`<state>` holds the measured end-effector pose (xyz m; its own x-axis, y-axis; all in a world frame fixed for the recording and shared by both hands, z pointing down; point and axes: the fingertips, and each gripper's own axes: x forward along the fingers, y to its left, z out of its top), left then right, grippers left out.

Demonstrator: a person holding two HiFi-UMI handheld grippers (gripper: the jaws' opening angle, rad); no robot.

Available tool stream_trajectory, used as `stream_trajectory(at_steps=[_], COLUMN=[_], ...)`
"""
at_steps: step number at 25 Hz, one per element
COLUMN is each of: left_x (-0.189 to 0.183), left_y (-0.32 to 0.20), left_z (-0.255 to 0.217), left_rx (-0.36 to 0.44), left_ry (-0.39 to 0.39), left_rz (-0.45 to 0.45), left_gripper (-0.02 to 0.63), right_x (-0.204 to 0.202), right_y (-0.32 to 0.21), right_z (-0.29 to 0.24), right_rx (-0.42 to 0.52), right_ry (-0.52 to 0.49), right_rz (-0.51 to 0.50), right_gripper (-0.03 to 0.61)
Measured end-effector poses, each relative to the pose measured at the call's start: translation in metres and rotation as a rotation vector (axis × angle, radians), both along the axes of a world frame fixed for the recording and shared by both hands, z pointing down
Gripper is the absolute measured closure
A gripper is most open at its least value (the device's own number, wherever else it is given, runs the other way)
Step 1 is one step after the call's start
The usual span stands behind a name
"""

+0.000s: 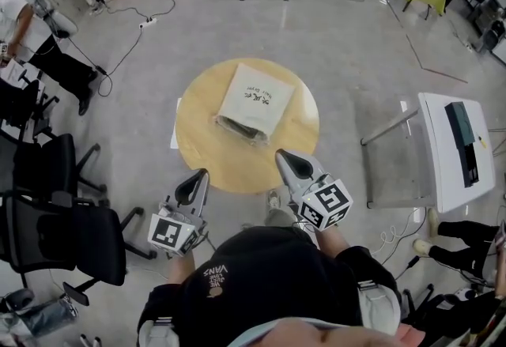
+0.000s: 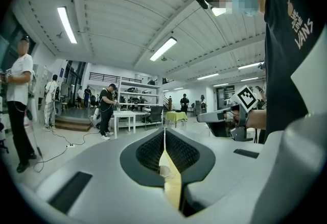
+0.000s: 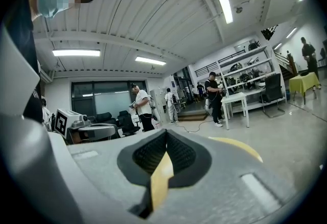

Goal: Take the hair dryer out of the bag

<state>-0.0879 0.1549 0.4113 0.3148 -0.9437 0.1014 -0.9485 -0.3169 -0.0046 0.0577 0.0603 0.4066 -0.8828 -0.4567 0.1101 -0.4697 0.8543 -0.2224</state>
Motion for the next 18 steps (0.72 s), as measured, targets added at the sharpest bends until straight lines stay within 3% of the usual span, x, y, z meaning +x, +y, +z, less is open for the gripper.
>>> stream_trajectory(at_steps=[15,18], left_x=[0.019,0.024], left_y=[-0.112,-0.125], left_z=[0.017,0.021], left_rx=[-0.058,-0.063], left_ry=[-0.025,0.011], left_rz=[-0.03,-0.029], left_gripper=[0.595,0.595], right_x=[-0.003,-0.003], right_y=[-0.106,-0.12], right_z=[0.015,0.02], right_rx=[-0.019,-0.025], right_ry=[0.01,0.015], right_rz=[-0.083,-0.104], right_gripper=[0.58,0.58])
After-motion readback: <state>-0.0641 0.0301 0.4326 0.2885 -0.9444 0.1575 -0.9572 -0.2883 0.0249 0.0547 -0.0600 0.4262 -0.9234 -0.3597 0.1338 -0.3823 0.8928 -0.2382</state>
